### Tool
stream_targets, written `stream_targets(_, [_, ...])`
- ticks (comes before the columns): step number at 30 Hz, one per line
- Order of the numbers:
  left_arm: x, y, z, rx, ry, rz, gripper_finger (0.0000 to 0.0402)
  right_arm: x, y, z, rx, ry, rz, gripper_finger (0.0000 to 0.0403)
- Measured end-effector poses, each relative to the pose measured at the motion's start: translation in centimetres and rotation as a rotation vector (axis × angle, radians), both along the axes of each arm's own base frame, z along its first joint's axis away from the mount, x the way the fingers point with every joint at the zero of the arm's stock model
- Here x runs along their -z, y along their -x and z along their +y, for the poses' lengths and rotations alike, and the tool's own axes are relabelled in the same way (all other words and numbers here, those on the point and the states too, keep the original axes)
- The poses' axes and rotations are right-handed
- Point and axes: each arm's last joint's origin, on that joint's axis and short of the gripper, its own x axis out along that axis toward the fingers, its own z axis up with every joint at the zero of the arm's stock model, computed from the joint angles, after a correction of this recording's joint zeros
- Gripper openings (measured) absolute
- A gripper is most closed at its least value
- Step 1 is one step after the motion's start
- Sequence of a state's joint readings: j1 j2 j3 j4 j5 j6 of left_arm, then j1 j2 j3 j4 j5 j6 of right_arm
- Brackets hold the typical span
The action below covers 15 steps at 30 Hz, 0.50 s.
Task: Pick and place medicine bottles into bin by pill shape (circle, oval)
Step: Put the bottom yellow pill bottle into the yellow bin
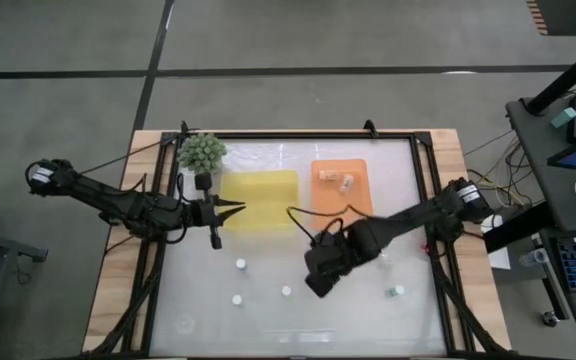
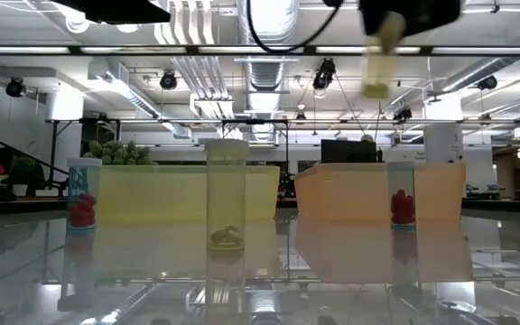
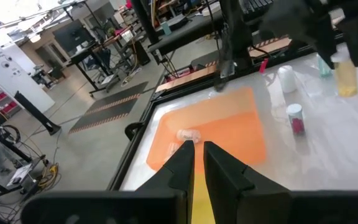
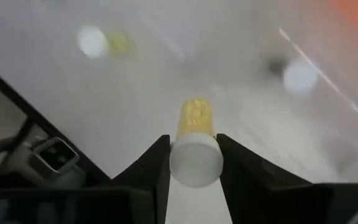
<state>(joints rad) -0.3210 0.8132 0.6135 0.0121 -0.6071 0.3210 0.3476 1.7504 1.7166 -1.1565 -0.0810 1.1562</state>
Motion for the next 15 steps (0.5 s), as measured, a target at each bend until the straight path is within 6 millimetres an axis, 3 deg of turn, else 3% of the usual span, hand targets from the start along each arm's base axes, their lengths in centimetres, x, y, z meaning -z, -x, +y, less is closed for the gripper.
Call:
stream_targets(7, [0.0, 0.7, 0.2, 0.001, 0.004, -0.020, 0.0019, -3.2, -2.2, -5.2, -0.068, 0.042, -0.146, 0.0104])
stream_targets(15, [-0.1, 1.5, 0.5, 0.001, 0.013, -0.050, 0.0019, -5.0, -3.6, -13.1, -0.122, 0.151, -0.280, 0.0104])
